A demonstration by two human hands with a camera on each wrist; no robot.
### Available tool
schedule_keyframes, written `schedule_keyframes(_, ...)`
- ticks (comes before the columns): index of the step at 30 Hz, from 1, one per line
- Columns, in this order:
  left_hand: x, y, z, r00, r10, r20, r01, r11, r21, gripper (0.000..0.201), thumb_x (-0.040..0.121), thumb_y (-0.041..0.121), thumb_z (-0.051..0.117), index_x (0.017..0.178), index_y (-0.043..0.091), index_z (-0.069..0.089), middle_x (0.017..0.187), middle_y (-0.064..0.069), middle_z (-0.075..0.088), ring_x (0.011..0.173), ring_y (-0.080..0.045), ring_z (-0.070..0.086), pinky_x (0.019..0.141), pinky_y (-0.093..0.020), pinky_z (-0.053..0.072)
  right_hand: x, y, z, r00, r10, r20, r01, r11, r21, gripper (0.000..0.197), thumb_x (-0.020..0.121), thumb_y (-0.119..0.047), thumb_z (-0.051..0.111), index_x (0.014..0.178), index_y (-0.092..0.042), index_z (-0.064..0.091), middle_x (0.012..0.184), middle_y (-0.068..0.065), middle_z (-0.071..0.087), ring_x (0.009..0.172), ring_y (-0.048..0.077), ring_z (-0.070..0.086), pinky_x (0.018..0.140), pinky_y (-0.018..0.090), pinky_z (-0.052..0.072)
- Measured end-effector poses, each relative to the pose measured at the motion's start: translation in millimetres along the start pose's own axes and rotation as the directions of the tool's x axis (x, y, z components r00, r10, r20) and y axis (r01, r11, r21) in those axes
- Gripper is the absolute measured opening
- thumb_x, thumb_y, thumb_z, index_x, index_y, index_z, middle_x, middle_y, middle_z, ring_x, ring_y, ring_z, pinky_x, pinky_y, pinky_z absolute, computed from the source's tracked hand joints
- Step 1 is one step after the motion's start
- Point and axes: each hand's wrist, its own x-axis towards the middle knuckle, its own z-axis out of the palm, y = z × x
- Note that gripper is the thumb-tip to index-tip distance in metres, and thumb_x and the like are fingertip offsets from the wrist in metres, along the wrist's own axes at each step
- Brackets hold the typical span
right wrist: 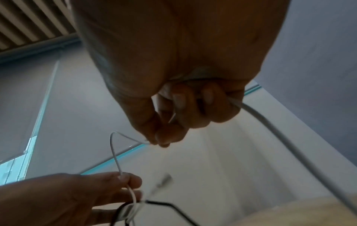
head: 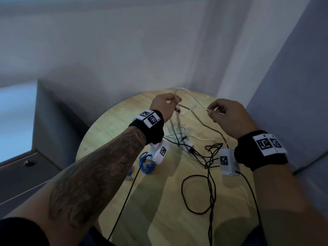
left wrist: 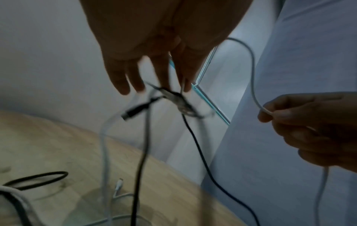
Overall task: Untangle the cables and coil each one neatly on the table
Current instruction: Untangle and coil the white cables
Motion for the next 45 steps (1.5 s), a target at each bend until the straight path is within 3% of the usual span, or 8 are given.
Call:
schedule_keyframes(8,-4.9,-5.0,-6.7,1.0,-0.031,0.003,0.03,0.986,0.164,0.023,0.085,0.051,0.064,0.092,0.033,0.075,0.113,0.004,0.068,0.091,-0.015,0.067,0.07,-0.015,0.044,-8.5,-29.6,-8.5,0.96,-0.03,-0.279,0.113,0.951,0.286,0.009,0.095,-0.018,0.061,0.088,-0.022,0.065,0.069,-0.008,0.061,0.068,0.009,0.057,0.066,0.02,0.048)
schedule_keyframes(16,-16.6,4.0,-17.1,1.0,-0.004,0.031,-0.009,0.906,0.423,0.036,0.077,0.069,0.058,0.096,0.042,0.072,0.115,0.007,0.059,0.104,-0.023,0.053,0.081,-0.032,0.041,-19.5,-47.5,-27.0,0.871,-0.109,-0.479,0.286,0.905,0.315,0.011,0.094,-0.02,0.066,0.101,-0.021,0.075,0.086,0.001,0.07,0.076,0.007,0.058,0.073,0.02,0.048)
schedule_keyframes(21,-33.7,12.9,-29.2,0.993,0.088,0.077,-0.113,0.892,0.437,0.031,0.086,0.059,0.057,0.1,0.037,0.074,0.128,0.011,0.06,0.126,-0.016,0.047,0.109,-0.04,0.03,-21.8,-48.6,-28.4,0.808,-0.14,-0.573,0.32,0.92,0.226,0.011,0.095,-0.019,0.064,0.101,-0.022,0.074,0.087,0.005,0.065,0.07,-0.001,0.05,0.068,0.017,0.042)
schedule_keyframes(26,-63.7,3.7,-38.1,0.984,0.044,0.173,0.017,0.941,-0.337,0.024,0.098,0.021,0.055,0.083,0.007,0.067,0.061,0.001,0.058,0.059,-0.017,0.06,0.071,-0.032,0.054,-22.7,-33.6,-26.7,0.801,-0.014,-0.599,0.226,0.933,0.281,0.012,0.096,-0.023,0.062,0.101,-0.02,0.072,0.093,0.002,0.069,0.078,0.004,0.057,0.073,0.017,0.047)
schedule_keyframes(31,-93.9,-27.5,-45.7,0.99,-0.028,0.141,0.075,0.937,-0.34,0.023,0.099,0.02,0.054,0.082,0.007,0.065,0.065,-0.007,0.041,0.049,-0.018,0.04,0.054,-0.026,0.045,-23.1,-25.7,-29.2,0.924,0.047,-0.38,0.072,0.953,0.295,0.007,0.095,-0.021,0.063,0.095,-0.018,0.07,0.081,-0.002,0.064,0.071,0.003,0.053,0.067,0.012,0.043)
schedule_keyframes(36,-87.3,-42.4,-67.0,0.974,-0.192,-0.118,0.128,0.902,-0.411,0.026,0.098,0.021,0.054,0.078,0.009,0.064,0.071,-0.003,0.058,0.061,-0.013,0.053,0.069,-0.032,0.041,-26.8,-12.5,-27.7,0.987,0.13,0.096,-0.104,0.967,-0.232,0.01,0.093,-0.028,0.066,0.091,-0.021,0.073,0.093,-0.001,0.062,0.088,0.017,0.058,0.077,0.028,0.041)
schedule_keyframes(40,-99.0,-21.8,-34.9,0.992,0.039,0.121,-0.039,0.999,0.0,0.026,0.095,0.028,0.059,0.074,0.017,0.068,0.096,0.001,0.068,0.094,-0.014,0.061,0.082,-0.025,0.039,-22.2,-40.3,-23.9,0.98,0.185,0.069,-0.198,0.913,0.358,0.007,0.089,-0.025,0.073,0.087,-0.02,0.077,0.073,-0.006,0.067,0.06,0.001,0.054,0.059,0.02,0.042)
schedule_keyframes(45,-104.4,-3.6,32.1,0.846,0.087,0.526,-0.008,0.989,-0.151,0.037,0.084,0.047,0.065,0.09,0.011,0.073,0.101,-0.004,0.069,0.094,-0.021,0.063,0.098,-0.048,0.046,-17.2,-71.4,-12.3,0.993,0.118,0.02,-0.095,0.675,0.732,0.005,0.092,-0.015,0.069,0.09,-0.012,0.073,0.081,0.005,0.069,0.067,0.014,0.06,0.062,0.026,0.054)
